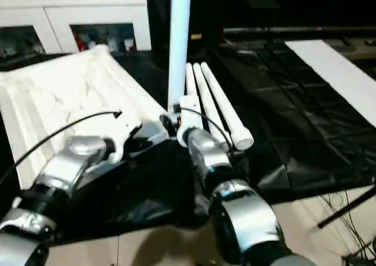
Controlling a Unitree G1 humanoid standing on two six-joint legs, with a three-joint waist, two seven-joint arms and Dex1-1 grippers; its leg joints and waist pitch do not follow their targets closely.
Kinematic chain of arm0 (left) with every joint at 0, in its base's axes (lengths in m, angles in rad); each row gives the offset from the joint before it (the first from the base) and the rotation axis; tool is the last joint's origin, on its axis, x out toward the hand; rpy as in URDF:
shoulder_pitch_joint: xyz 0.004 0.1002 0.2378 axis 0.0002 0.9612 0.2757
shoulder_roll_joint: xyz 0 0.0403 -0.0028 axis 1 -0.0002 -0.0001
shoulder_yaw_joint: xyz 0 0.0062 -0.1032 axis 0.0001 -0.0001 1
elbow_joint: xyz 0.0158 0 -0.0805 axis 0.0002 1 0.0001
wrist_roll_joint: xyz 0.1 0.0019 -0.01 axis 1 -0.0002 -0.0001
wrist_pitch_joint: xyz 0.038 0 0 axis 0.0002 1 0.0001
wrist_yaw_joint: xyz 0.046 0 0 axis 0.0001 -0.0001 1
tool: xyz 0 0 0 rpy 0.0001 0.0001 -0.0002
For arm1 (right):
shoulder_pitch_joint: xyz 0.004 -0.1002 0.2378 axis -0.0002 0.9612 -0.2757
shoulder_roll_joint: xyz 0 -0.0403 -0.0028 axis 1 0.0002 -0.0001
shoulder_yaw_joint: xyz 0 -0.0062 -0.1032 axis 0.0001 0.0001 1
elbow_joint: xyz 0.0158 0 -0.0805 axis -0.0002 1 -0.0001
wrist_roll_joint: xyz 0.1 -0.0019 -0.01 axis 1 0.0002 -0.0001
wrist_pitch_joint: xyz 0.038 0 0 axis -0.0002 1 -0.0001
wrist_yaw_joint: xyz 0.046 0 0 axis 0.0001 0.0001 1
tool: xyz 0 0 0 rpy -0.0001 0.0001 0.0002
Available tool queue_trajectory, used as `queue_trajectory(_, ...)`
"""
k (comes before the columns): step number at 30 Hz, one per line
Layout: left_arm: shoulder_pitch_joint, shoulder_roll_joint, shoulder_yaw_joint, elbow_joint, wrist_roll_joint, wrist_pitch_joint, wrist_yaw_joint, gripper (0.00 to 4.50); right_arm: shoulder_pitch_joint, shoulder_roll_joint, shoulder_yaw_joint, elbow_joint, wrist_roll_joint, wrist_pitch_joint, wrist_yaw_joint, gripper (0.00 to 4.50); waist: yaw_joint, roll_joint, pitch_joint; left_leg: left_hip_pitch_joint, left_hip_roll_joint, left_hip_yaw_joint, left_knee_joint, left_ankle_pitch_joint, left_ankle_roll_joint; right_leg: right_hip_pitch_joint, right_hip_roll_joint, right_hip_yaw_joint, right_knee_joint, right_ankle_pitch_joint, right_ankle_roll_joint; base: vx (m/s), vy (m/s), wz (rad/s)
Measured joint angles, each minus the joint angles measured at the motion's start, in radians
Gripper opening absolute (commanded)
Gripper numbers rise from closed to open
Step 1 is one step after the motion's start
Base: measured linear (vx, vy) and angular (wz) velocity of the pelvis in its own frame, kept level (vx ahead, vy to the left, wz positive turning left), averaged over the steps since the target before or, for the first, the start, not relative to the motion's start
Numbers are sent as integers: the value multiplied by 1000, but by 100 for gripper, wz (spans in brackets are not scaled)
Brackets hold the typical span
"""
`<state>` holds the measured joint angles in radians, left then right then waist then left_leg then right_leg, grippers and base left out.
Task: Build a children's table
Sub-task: Rotate leg to tighten
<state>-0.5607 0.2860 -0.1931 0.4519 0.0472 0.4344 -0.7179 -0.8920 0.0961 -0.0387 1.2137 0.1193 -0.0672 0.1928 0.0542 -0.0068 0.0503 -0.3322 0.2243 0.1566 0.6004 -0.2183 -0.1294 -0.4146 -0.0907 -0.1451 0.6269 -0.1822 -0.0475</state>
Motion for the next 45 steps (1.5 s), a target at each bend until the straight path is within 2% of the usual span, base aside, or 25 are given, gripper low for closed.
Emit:
queue_trajectory(3, 5, 8, -1, -11, 5, 0, 0, 0, -4, 0, -8, 7, -3, -10, 25, 272, -2, 0, 0, -1, 0, 0, -1, 0, 1, -1, 0, 1, 0, 1, -3, 0, 0, 0)
queue_trajectory(4, 11, 13, -2, -20, 4, 0, 0, 0, -4, -2, -12, 7, -3, -15, 46, 328, -3, 0, 0, -1, 0, 0, -2, 1, 2, -2, 0, 1, 0, 1, -3, 0, 0, 0)
queue_trajectory(5, 16, 17, -2, -28, 4, 0, 0, 0, -4, -5, -13, 8, -3, -20, 65, 342, -4, 0, 0, -1, 0, 0, -2, 1, 3, -2, 1, 0, 0, 1, -3, 0, 0, 0)
queue_trajectory(9, 29, 63, 0, -42, 4, -14, -2, 0, -2, -7, -22, 8, 18, -26, 187, 370, -20, -1, 1, -2, 0, 0, -2, 1, 3, -4, 4, 1, 0, 3, -6, 0, 0, 0)
queue_trajectory(12, 34, 94, 0, -42, 2, -31, -31, 0, -1, -33, 5, 3, 11, -27, 287, 391, -21, -1, 1, -2, 0, 0, -2, 2, 4, -4, 5, 0, 0, 3, -7, 0, 0, 0)
queue_trajectory(19, 40, 200, 0, -13, -27, -95, -199, 0, 65, -157, 87, -102, -13, -17, 655, 391, -16, 0, 2, -3, 1, -1, -2, 2, 7, -4, 5, 0, -2, 2, -7, 0, 0, 0)
queue_trajectory(22, 51, 248, -4, -2, -47, -139, -288, 0, 83, -195, 105, -114, -19, -17, 730, 391, -12, 1, 2, -3, 1, -1, -2, 2, 6, -4, 5, 0, -1, 2, -7, 0, 0, 0)
queue_trajectory(26, 60, 294, -14, -4, -69, -159, -403, 0, 84, -209, 116, -117, -40, -19, 755, 391, -1, 1, 2, -2, 2, -1, -2, 2, 6, -4, 5, 1, -1, 2, -7, 0, 0, 0)
queue_trajectory(28, 63, 305, -18, -7, -72, -165, -417, 0, 84, -208, 126, -117, -47, -22, 776, 391, 4, 1, 2, -2, 2, -1, -1, 2, 6, -4, 5, 1, -1, 2, -7, 0, 0, 0)
queue_trajectory(35, 81, 335, -32, -28, -85, -179, -501, 0, 84, -214, 163, -146, -54, -28, 879, 391, 8, 1, 2, -3, 3, 0, -2, 2, 6, -4, 4, 1, -1, 2, -8, 0, 0, 0)
queue_trajectory(40, 85, 334, -52, -46, -93, -188, -547, 0, 84, -194, 185, -151, -67, -42, 924, 391, 36, 0, 2, -2, 3, 0, -1, 2, 5, -3, 4, 2, 0, 2, -8, 0, 0, 0)
queue_trajectory(45, 85, 334, -59, -47, -93, -196, -551, 0, 84, -193, 189, -151, -75, -51, 935, 375, 37, 0, 2, -2, 2, 2, -1, 1, 2, -2, 4, 8, 0, 2, -8, 0, 0, 0)
